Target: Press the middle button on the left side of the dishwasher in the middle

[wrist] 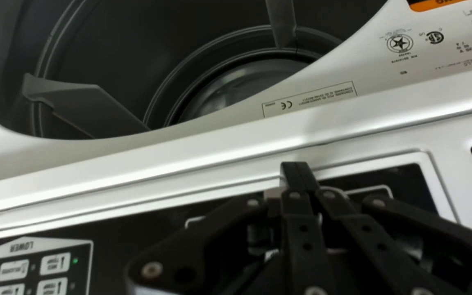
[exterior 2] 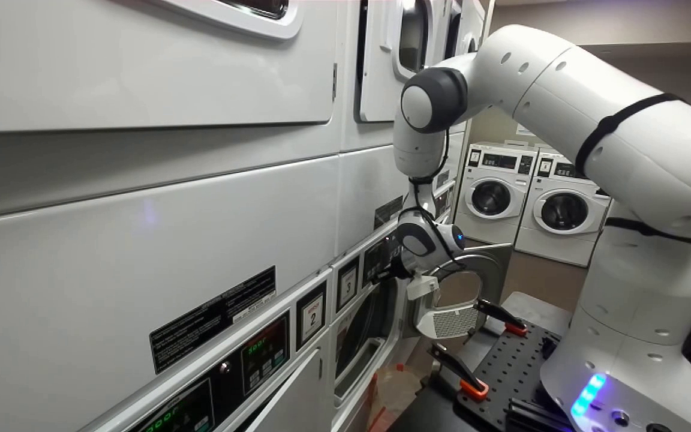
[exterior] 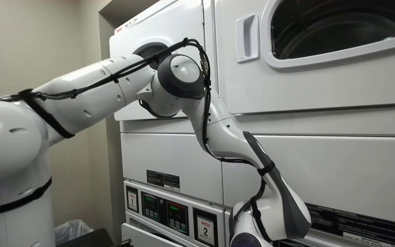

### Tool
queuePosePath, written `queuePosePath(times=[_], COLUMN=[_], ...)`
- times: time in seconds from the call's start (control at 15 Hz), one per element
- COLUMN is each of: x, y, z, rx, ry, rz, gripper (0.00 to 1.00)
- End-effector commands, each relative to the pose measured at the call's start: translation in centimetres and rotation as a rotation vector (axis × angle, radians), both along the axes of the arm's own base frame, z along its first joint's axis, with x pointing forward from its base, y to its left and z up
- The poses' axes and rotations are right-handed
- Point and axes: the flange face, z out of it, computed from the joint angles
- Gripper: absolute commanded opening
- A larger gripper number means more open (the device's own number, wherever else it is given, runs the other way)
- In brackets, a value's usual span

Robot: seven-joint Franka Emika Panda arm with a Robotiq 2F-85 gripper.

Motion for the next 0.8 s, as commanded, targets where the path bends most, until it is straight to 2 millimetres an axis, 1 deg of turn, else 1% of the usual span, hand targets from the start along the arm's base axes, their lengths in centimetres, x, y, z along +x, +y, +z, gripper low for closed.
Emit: queuePosePath(times=[0.0, 0.27, 0.47, 0.73], x=[0.8, 0.2, 0.1, 0.0], y=[0.1, 0.2, -0.4, -1.3], z=[1.2, 1.9, 3.2, 5.7], rx=[0.010, 0.011, 0.011, 0.031], ry=[-0.147, -0.073, 0.022, 0.160], rz=[-0.023, 0.017, 0.073, 0.147], gripper=[0.00, 0.00, 0.00, 0.00])
